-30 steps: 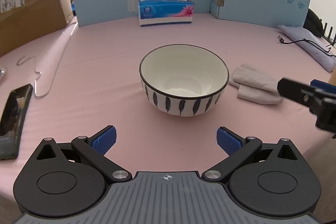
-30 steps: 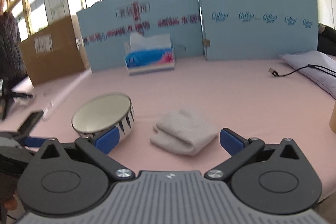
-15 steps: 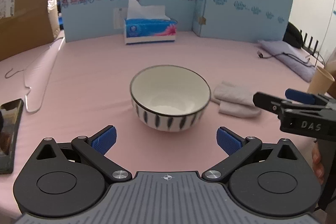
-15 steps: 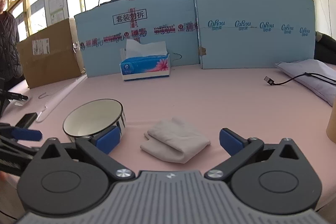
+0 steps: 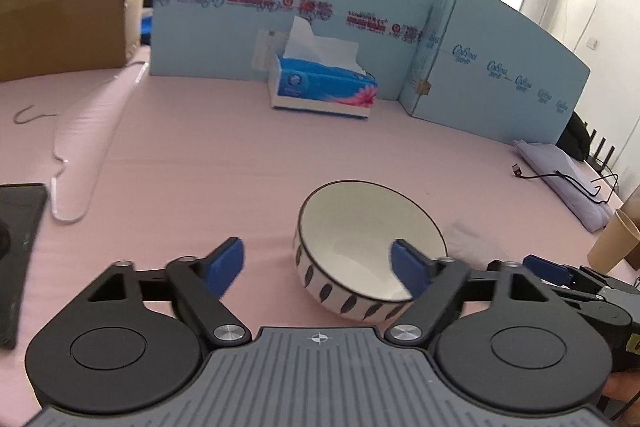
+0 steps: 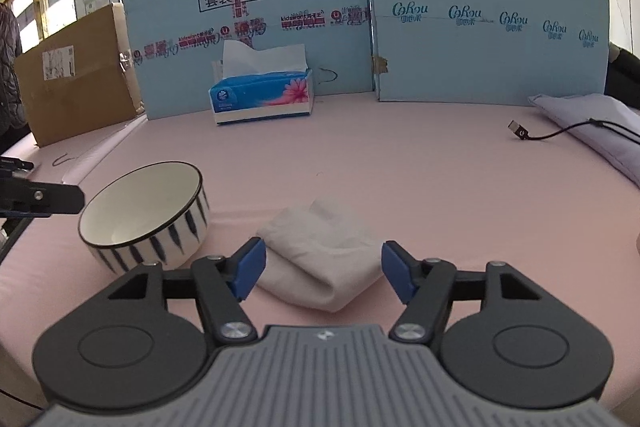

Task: Clean bowl
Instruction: 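Grasp the bowl rim with the left gripper while the right gripper grasps the white cloth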

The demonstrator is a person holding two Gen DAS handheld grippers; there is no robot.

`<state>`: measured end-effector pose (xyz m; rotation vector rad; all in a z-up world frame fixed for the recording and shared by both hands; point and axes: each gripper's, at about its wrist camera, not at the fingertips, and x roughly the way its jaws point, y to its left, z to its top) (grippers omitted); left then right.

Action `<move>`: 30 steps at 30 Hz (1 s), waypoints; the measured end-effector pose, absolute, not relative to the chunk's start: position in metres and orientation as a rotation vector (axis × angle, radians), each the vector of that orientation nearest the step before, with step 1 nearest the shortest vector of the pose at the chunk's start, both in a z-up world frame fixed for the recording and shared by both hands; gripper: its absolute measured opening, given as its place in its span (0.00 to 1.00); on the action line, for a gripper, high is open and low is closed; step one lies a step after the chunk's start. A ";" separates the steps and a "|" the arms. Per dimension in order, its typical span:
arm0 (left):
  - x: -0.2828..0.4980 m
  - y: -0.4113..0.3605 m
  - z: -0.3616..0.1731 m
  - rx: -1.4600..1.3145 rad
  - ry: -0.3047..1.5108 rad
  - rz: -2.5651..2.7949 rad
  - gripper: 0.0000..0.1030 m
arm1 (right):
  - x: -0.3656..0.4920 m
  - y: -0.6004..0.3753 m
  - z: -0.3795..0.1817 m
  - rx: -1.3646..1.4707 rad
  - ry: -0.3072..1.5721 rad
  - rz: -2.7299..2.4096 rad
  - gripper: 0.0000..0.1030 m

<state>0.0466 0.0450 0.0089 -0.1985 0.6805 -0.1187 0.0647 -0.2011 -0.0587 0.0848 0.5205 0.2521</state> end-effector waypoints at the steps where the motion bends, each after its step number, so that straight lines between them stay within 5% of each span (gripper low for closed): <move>1: 0.051 0.044 0.008 -0.193 0.683 -0.126 0.79 | 0.066 -0.200 -0.059 0.079 0.524 0.253 0.66; 10: 0.075 0.040 -0.006 -0.153 0.730 -0.125 0.74 | 0.081 -0.191 -0.064 0.025 0.561 0.270 0.66; 21: 0.094 0.040 -0.020 -0.128 0.761 -0.096 0.55 | 0.080 -0.175 -0.063 -0.063 0.569 0.302 0.63; 30: 0.101 0.036 -0.031 -0.129 0.787 -0.077 0.41 | 0.081 -0.166 -0.068 -0.144 0.581 0.300 0.50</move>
